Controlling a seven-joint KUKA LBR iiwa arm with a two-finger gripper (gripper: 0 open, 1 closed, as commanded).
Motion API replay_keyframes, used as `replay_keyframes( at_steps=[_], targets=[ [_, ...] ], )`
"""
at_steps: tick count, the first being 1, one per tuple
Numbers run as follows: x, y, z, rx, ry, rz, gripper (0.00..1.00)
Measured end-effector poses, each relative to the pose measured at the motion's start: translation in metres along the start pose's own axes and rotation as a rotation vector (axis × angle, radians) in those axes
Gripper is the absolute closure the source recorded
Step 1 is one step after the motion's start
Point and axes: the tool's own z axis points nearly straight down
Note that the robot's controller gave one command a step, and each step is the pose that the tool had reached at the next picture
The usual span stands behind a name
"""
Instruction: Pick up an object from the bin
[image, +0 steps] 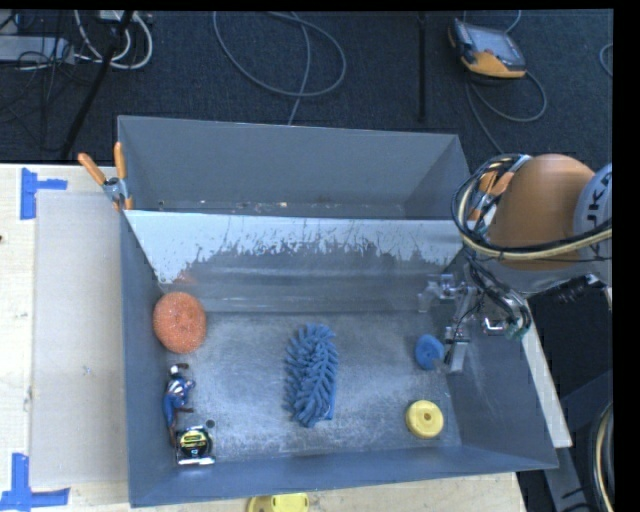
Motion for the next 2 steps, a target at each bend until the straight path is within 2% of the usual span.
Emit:
replay_keyframes(
  at_steps=[1, 2],
  targets=[
    [-0.002, 0.0, -0.005, 0.001, -0.008, -0.003, 0.0],
    [0.012, -0.009, 0.014, 0.003, -0.013, -0.13, 0.0]
  ],
)
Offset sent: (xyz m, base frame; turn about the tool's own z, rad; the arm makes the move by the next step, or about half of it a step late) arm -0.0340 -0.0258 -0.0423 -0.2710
